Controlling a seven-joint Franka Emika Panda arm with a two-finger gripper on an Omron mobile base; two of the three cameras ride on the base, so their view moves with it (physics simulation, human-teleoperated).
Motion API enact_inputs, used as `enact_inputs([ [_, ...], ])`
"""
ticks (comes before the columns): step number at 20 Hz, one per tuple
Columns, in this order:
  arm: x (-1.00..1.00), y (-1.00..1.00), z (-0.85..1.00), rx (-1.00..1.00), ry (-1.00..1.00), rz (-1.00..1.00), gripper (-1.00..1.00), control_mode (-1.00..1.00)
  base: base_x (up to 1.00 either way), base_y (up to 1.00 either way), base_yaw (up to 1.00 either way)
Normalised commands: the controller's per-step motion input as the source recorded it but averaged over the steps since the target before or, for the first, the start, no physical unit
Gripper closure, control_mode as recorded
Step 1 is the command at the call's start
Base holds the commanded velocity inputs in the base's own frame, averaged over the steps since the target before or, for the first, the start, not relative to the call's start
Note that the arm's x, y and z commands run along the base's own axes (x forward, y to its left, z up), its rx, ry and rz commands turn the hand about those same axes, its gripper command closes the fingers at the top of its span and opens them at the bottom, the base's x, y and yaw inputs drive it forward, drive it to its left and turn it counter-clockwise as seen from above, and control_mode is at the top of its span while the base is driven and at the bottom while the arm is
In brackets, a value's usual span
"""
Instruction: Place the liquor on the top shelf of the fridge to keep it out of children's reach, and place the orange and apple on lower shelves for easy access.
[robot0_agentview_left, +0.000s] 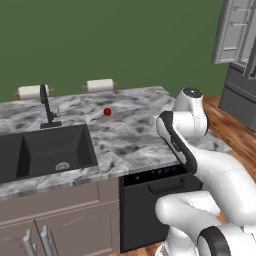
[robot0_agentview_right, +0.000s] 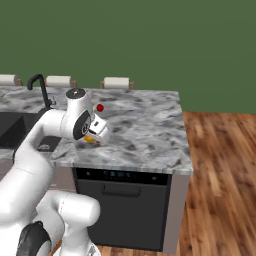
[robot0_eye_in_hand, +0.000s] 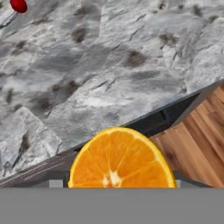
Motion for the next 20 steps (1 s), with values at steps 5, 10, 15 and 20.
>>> enact_inputs([
  [5, -0.87, 0.00, 0.92, 0.00, -0.14, 0.03, 1.00, -1.00, 0.00, 0.00, 0.00],
  [10, -0.69, 0.00, 0.68, 0.00, -0.09, 0.03, 1.00, -1.00, 0.00, 0.00, 0.00],
  [15, -0.68, 0.00, 0.50, -0.01, -0.02, 0.02, 1.00, -1.00, 0.00, 0.00, 0.00],
  [20, -0.71, 0.00, 0.54, -0.02, 0.00, 0.01, 1.00, -1.00, 0.00, 0.00, 0.00],
])
